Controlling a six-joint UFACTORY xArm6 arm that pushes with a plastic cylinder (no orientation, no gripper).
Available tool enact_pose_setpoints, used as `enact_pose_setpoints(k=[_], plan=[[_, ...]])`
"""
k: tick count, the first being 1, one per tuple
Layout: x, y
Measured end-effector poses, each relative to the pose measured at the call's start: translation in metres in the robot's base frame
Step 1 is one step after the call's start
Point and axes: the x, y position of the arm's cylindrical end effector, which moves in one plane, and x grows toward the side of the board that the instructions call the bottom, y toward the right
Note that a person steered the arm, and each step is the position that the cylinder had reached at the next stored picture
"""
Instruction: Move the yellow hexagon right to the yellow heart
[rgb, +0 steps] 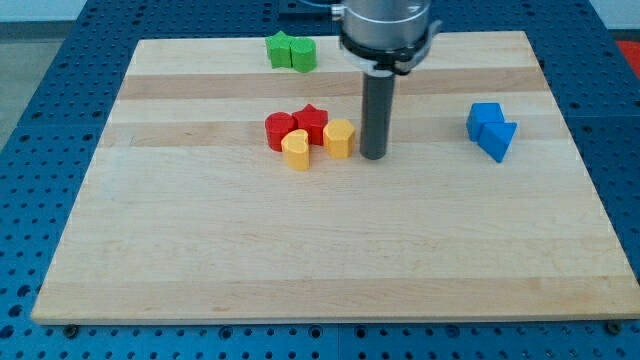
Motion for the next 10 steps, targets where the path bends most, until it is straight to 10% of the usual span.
enact_pose_setpoints(k=[10], plan=[[-0.019, -0.058]])
